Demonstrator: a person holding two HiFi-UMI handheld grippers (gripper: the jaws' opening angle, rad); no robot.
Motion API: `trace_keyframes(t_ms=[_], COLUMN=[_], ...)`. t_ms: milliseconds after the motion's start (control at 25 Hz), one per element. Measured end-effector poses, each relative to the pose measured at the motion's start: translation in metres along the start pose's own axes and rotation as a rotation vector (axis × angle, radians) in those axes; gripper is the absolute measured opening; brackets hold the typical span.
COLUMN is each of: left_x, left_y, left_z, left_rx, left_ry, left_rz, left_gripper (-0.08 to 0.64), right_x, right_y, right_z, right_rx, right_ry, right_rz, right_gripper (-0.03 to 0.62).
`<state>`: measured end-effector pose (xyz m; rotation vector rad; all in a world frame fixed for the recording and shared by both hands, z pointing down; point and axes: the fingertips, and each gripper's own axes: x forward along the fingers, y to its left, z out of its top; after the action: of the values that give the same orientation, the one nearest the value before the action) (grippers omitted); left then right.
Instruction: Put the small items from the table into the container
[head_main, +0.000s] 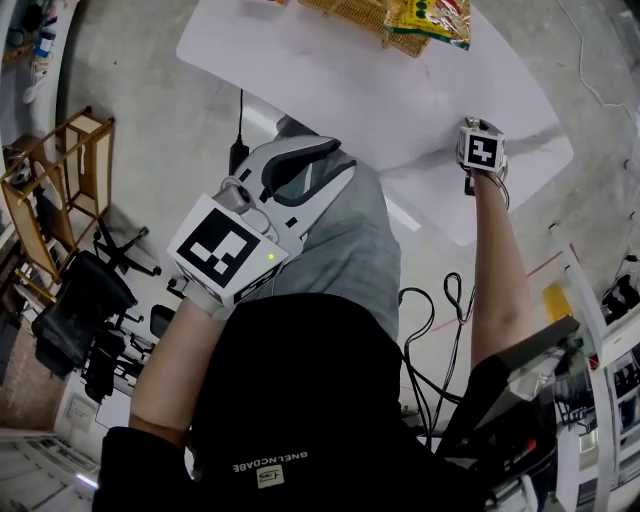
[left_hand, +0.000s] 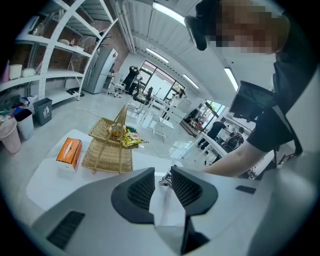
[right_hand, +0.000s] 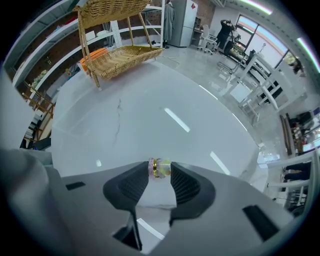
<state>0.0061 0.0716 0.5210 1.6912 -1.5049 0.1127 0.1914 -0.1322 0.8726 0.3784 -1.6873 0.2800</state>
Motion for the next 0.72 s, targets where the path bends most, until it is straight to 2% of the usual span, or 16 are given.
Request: trace_keyframes(t_ms=[200, 360, 600, 720], left_x=[0.001, -0.002, -0.007, -0.013], left_y=[-0.002, -0.004, -0.015, -0.020], left_z=[0.005, 0.006, 0.019, 0.028], left_rx=[0.005, 0.006, 0.026, 0.040], left_ry=[-0.029, -0.038, -0.065, -0.081], left_rz=[0.000, -0.003, -0.027, -0.041], left_gripper=[0.106, 0.106, 0.106, 0.106], right_x=[-0.007, -0.022, -0.056, -0.083], right_y=[-0.002, 0.001, -0.002, 0.007], right_z=[-0.002, 0.010, 0.026, 0.041], right_rx=[-0.010, -0.057, -0.004, -0.027], right_ry=[-0.004, -0.049, -0.097, -0.132], right_rz=[-0.007, 0.000, 0.001, 0.007], right_gripper=[0.141, 0.141, 0.141, 0.141])
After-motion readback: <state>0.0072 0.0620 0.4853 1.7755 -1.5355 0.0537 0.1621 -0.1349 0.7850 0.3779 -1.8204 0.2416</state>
